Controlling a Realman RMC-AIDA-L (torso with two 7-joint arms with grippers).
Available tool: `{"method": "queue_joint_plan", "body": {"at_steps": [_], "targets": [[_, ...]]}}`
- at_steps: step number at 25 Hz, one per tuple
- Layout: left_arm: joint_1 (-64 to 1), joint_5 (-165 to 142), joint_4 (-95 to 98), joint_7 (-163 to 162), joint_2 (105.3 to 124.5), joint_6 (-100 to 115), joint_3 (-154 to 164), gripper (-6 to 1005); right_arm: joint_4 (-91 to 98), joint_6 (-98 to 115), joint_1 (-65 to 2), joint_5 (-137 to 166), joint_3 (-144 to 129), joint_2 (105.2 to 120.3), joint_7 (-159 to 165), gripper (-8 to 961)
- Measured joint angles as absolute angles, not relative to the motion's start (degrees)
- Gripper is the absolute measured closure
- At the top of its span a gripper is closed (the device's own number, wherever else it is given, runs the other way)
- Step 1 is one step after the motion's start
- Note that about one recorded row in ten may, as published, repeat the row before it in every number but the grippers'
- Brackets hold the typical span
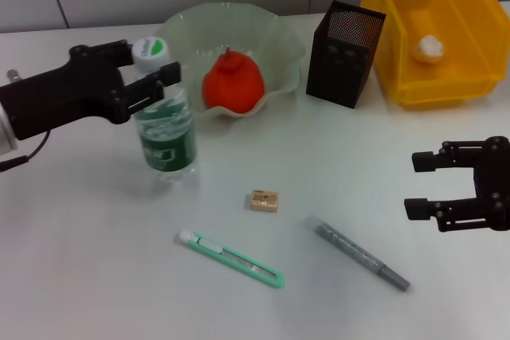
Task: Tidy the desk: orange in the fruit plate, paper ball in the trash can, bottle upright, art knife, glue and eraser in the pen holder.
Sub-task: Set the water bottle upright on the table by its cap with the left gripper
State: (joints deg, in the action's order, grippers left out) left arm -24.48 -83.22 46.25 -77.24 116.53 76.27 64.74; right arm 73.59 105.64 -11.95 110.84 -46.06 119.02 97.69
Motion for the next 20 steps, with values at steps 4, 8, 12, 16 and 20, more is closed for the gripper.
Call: {"method": "queue_joint_plan", "body": {"at_steps": [4,8,12,16,20], "targets": [[-23.55,-83.24,44.98,-75.38,116.32,76.48,63.77,549,73.28,105.9,-11.95,110.84,-46.15,119.0,97.55,197],[-23.61,-83.25,43.97,-75.06,115.93,76.52,63.51,549,73.1,106.26,-12.02,110.84,-46.23,119.03,97.26,197],[-23.63,-83.31,43.34,-75.0,115.48,76.54,63.53,551,73.06,106.26,-12.04,110.84,-46.23,119.05,97.19,197],[-23.47,-83.32,42.83,-74.07,115.83,76.55,63.41,554,72.96,106.26,-12.07,110.83,-46.23,119.07,97.12,197],[-23.44,-83.32,42.48,-73.28,116.35,76.47,63.33,554,72.86,106.26,-12.15,110.83,-46.27,119.09,97.01,197]]}}
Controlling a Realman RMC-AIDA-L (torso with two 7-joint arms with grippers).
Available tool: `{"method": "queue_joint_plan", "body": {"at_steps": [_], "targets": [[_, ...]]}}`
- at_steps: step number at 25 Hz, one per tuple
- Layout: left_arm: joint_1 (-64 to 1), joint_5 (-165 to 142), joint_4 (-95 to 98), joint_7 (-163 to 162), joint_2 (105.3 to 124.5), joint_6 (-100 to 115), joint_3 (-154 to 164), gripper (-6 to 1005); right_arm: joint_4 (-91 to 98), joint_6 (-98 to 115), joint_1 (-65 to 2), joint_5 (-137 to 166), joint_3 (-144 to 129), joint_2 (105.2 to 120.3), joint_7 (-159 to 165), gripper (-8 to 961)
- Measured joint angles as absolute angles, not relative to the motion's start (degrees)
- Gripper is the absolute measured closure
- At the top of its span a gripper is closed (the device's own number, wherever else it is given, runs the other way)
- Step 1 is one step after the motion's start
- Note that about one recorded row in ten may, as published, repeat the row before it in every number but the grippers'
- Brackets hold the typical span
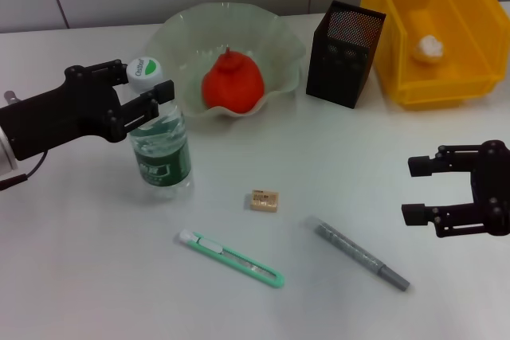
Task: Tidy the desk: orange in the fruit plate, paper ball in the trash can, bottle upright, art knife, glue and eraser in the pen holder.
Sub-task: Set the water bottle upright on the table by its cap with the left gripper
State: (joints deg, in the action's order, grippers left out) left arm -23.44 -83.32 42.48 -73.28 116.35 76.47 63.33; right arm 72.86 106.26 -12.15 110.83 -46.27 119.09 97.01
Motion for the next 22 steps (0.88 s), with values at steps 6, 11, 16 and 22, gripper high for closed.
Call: {"method": "queue_joint_plan", "body": {"at_steps": [6,11,16,22], "targets": [[-23.47,-83.32,42.36,-72.17,117.12,76.43,63.19,554,71.73,106.17,-12.4,110.82,-46.32,118.99,96.94,197],[-23.49,-83.32,41.94,-71.83,117.22,76.0,63.19,555,71.57,105.87,-12.47,110.82,-46.32,119.05,96.94,197],[-23.58,-83.31,41.48,-71.99,117.25,75.32,63.19,555,71.35,105.84,-12.72,110.82,-46.32,119.05,96.94,197],[-23.86,-83.28,41.48,-73.15,117.35,74.63,63.27,555,71.35,105.95,-12.77,110.89,-46.32,119.02,96.94,198]]}}
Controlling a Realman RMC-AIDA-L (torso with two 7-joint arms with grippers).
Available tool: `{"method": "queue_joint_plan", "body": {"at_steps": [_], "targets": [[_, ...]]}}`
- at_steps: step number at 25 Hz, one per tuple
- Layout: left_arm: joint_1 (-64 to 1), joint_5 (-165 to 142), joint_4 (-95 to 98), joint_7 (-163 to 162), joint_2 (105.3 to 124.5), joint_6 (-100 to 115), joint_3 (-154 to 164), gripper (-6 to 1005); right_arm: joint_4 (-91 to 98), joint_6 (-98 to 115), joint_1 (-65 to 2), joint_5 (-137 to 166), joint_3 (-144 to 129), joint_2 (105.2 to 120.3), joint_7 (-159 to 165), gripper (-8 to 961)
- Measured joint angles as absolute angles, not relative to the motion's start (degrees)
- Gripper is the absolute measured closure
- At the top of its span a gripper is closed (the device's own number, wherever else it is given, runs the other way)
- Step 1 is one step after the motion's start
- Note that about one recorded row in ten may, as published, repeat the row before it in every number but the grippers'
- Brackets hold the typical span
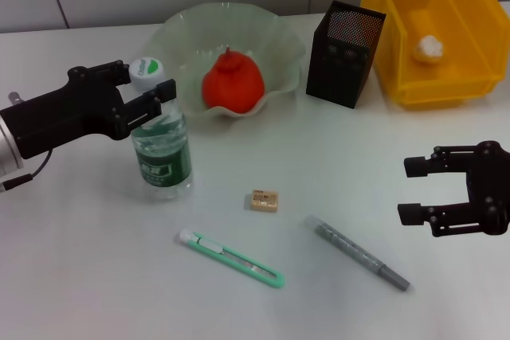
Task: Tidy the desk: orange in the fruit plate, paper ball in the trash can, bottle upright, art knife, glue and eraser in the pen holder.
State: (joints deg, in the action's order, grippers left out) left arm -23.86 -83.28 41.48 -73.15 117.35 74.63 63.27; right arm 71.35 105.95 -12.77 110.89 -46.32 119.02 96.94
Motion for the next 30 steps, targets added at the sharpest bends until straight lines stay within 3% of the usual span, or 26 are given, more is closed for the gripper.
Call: {"method": "queue_joint_plan", "body": {"at_steps": [2,4,21,26,30], "targets": [[-23.89,-83.19,41.48,-73.15,117.44,74.64,63.42,555,71.35,105.91,-12.91,111.27,-46.32,119.01,96.94,198],[-23.87,-83.18,41.5,-73.0,117.49,74.62,63.68,492,71.36,105.78,-13.27,112.11,-46.2,119.0,96.94,198],[-21.33,-82.88,42.47,-73.59,117.04,82.81,58.89,457,71.4,106.01,-13.53,112.5,-45.7,119.03,96.95,198],[-19.25,-82.93,43.72,-73.31,115.54,87.4,57.67,231,72.61,106.16,-13.52,112.51,-45.63,118.96,97.87,198],[-16.9,-83.34,44.41,-71.98,114.47,91.39,57.35,232,75.7,106.61,-14.35,112.63,-46.2,118.86,102.28,198]]}}
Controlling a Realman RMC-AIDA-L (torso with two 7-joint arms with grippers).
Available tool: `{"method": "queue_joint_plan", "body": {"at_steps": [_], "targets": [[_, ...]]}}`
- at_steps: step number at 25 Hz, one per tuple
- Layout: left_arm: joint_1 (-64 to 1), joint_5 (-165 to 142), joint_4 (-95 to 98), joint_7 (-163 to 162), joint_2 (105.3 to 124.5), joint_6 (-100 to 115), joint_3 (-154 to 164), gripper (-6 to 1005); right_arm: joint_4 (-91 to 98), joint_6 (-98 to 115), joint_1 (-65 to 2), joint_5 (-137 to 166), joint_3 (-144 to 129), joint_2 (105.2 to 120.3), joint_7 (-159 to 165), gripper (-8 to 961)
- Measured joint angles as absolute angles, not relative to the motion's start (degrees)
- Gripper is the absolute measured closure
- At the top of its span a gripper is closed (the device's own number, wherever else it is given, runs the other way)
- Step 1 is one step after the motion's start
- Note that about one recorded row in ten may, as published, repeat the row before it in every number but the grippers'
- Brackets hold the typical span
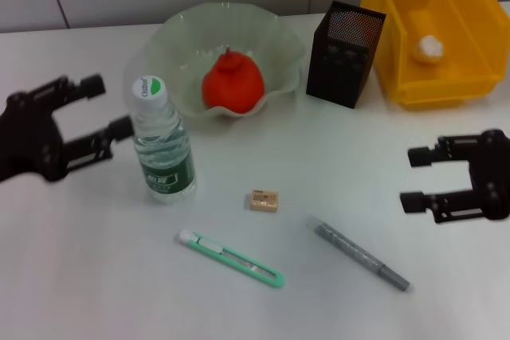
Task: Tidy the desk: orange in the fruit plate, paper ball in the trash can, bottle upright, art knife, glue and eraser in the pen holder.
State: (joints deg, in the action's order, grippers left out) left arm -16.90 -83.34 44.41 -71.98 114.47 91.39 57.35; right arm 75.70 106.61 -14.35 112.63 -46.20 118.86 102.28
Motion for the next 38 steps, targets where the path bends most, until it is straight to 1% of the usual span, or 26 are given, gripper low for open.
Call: {"method": "queue_joint_plan", "body": {"at_steps": [3,4,5,8,9,10,11,12,13,14,15,16,17,18,19,20,21,22,23,24,25,27,31,32,36,38], "targets": [[-15.52,-84.93,43.9,-70.65,114.07,93.99,57.36,233,81.1,107.86,-16.68,115.25,-46.94,118.9,108.44,198],[-14.46,-86.46,43.74,-70.53,113.99,95.53,57.28,234,84.9,109.08,-19.04,117.86,-47.4,118.94,113.26,198],[-14.46,-86.46,43.74,-70.53,113.99,95.53,57.28,234,84.9,109.08,-19.04,117.86,-47.4,118.94,113.26,198],[-12.94,-87.42,43.12,-69.67,113.87,97.73,57.24,235,89.24,111.43,-24.03,122.73,-49.01,118.72,121.9,199],[-12.41,-87.51,42.83,-68.93,113.81,98.53,57.21,236,91.36,112.8,-27.76,127.23,-51.25,118.67,126.63,199],[-12.02,-87.57,42.64,-68.31,113.78,99.29,57.21,236,91.36,112.8,-27.76,127.23,-51.25,118.67,126.63,199],[-11.43,-87.61,42.38,-67.42,113.75,100.23,57.28,237,92.03,113.44,-29.37,129.37,-52.86,118.66,128.53,199],[-10.74,-87.66,42.09,-66.16,113.71,101.58,57.54,237,92.85,114.56,-32.66,133.95,-56.35,118.63,132.6,199],[-10.74,-87.66,42.09,-66.16,113.71,101.58,57.54,238,92.85,114.56,-32.66,133.95,-56.35,118.63,132.6,199],[-10.23,-88.16,41.86,-65.23,113.68,102.68,57.73,239,92.54,115.47,-36.2,137.55,-59.82,118.61,136.46,199],[-10.23,-88.16,41.86,-65.23,113.68,102.68,57.73,239,92.54,115.47,-36.2,137.55,-59.82,118.61,136.46,199],[-10.1,-88.49,41.79,-64.93,113.73,102.98,57.73,240,91.75,115.82,-37.99,138.68,-61.58,118.65,138.25,199],[-9.99,-89.91,41.78,-64.59,113.92,103.29,57.72,240,88.99,116.09,-41.53,139.94,-64.99,118.72,141.28,199],[-9.99,-89.91,41.78,-64.59,113.92,103.29,57.72,241,88.99,116.09,-41.53,139.94,-64.99,118.72,141.28,199],[-9.99,-90.69,41.77,-64.55,114.01,103.36,57.81,242,85.15,115.79,-45.28,140.58,-67.82,118.82,143.61,199],[-9.99,-91.43,41.77,-64.39,114.05,103.5,57.87,242,85.15,115.79,-45.28,140.58,-67.82,118.82,143.61,199],[-9.99,-92.25,41.76,-64.16,114.1,103.7,57.9,243,83.27,115.34,-47.01,140.87,-68.77,118.87,144.44,199],[-9.88,-93.26,41.72,-63.46,114.24,104.1,57.92,243,78.28,113.56,-50.59,141.17,-70.68,119.06,145.9,199],[-9.88,-93.26,41.72,-63.46,114.24,104.1,57.92,243,78.28,113.56,-50.59,141.17,-70.68,119.06,145.9,199],[-9.72,-93.51,41.69,-63.01,114.29,104.22,57.93,243,73.83,110.94,-53.44,141.28,-72.85,119.22,146.74,199],[-9.47,-93.62,41.64,-62.56,114.26,104.24,57.91,243,73.83,110.94,-53.44,141.28,-72.85,119.22,146.74,199],[-8.82,-93.67,41.53,-61.54,114.04,104.28,57.74,243,66.86,103.4,-57.13,141.27,-78.09,119.52,147.98,199],[-8.69,-93.8,41.31,-61.43,113.76,104.3,57.85,243,60.93,96.97,-59.93,140.99,-82.19,119.67,149.35,199],[-8.88,-94.31,41.22,-61.47,113.82,104.33,57.89,243,56.58,93.18,-61.99,139.99,-84.41,119.81,150.08,199],[-9.02,-94.7,41.18,-61.48,113.94,104.35,57.92,243,52.16,90.41,-64.34,137.29,-86.36,119.87,150.3,199],[-9.4,-95.29,41.01,-61.4,114.31,104.22,58.14,243,51.11,89.52,-65.16,136.11,-87.16,119.88,150.3,199]]}}
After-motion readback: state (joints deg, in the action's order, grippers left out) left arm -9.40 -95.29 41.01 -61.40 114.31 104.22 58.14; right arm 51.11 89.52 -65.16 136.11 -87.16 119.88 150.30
